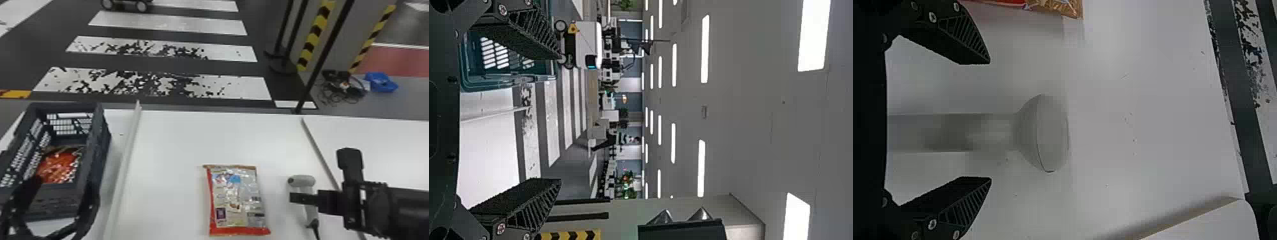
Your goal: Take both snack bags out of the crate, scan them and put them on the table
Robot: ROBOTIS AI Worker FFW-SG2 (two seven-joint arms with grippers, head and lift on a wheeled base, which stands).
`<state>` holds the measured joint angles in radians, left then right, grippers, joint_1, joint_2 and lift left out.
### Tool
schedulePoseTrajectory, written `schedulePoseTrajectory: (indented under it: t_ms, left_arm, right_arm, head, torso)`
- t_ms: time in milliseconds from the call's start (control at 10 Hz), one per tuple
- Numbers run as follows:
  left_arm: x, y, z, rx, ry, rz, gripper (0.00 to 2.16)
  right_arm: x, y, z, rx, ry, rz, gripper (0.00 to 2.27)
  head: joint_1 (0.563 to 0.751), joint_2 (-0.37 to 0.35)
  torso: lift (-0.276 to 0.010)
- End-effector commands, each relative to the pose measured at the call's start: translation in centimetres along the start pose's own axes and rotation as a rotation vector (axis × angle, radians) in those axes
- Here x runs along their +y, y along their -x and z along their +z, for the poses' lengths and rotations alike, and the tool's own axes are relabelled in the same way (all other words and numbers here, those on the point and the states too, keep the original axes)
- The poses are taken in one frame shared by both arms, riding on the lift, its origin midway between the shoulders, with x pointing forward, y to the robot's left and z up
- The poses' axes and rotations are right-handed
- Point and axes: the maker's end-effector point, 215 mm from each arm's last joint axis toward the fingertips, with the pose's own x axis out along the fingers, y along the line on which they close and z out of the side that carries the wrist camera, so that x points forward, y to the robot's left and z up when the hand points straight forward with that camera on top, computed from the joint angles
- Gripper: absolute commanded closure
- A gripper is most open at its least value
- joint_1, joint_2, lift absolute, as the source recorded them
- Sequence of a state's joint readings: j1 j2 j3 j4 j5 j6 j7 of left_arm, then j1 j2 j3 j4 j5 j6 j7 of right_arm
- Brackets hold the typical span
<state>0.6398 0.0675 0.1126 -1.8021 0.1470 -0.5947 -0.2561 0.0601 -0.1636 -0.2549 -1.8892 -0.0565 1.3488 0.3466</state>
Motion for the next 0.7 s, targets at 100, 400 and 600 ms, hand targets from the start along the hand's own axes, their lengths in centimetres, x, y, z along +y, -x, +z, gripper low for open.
schedulePoseTrajectory:
  t_ms: [100,400,600]
  left_arm:
    - [0.3,0.2,0.0,-0.006,0.000,0.007,0.12]
    - [0.3,0.2,0.1,-0.009,0.001,0.010,0.12]
    - [0.3,0.3,0.1,-0.009,0.002,0.011,0.12]
  right_arm:
    - [-1.0,-0.6,0.3,0.016,0.024,-0.023,0.61]
    - [-2.1,-0.3,0.1,0.038,0.026,-0.054,2.24]
    - [-2.3,-0.1,0.0,0.046,0.027,-0.054,2.25]
  head:
    - [0.695,-0.113]
    - [0.695,-0.123]
    - [0.695,-0.133]
  torso:
    - [-0.091]
    - [-0.091]
    - [-0.091]
